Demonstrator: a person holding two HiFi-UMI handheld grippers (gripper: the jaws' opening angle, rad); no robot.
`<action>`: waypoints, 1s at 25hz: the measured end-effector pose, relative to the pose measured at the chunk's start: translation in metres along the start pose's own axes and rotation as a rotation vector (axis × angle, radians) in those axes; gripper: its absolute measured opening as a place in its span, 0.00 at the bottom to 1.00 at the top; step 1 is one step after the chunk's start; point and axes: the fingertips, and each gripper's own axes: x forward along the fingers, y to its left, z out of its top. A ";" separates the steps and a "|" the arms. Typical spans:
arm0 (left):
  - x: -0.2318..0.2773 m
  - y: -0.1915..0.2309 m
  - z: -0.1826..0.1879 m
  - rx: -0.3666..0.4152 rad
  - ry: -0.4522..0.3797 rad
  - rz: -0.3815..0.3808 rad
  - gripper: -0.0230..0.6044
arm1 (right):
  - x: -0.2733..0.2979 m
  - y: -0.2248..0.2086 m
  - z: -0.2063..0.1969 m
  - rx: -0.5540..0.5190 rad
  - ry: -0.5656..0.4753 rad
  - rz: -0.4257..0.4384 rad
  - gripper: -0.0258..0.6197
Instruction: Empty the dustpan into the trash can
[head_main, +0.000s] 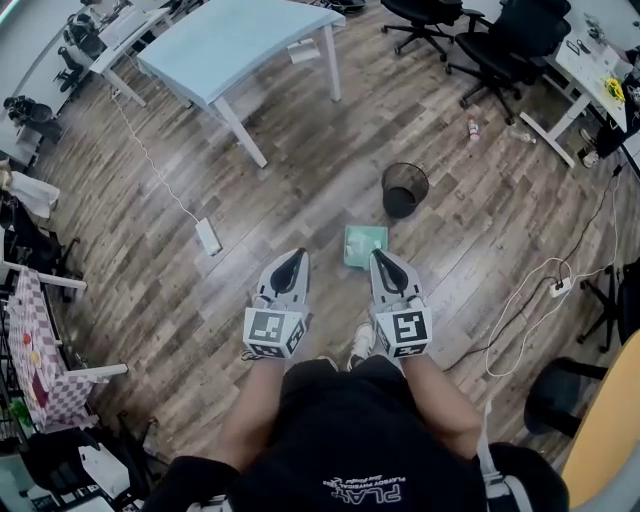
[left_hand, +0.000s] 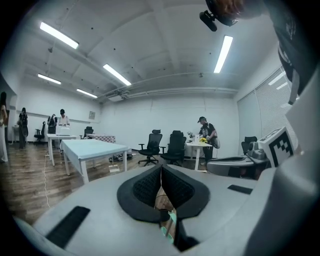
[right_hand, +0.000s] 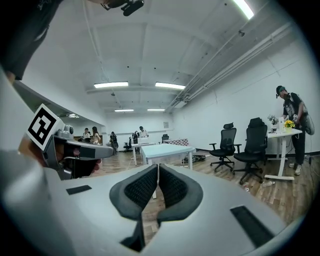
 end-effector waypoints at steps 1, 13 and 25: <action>0.003 0.002 -0.001 0.002 0.007 -0.001 0.07 | 0.004 -0.002 -0.001 0.004 0.002 -0.002 0.08; 0.057 0.044 -0.014 -0.004 0.040 -0.065 0.07 | 0.057 -0.017 -0.013 -0.020 0.051 -0.049 0.08; 0.136 0.103 -0.011 -0.012 0.048 -0.236 0.07 | 0.122 -0.034 -0.022 -0.034 0.137 -0.230 0.08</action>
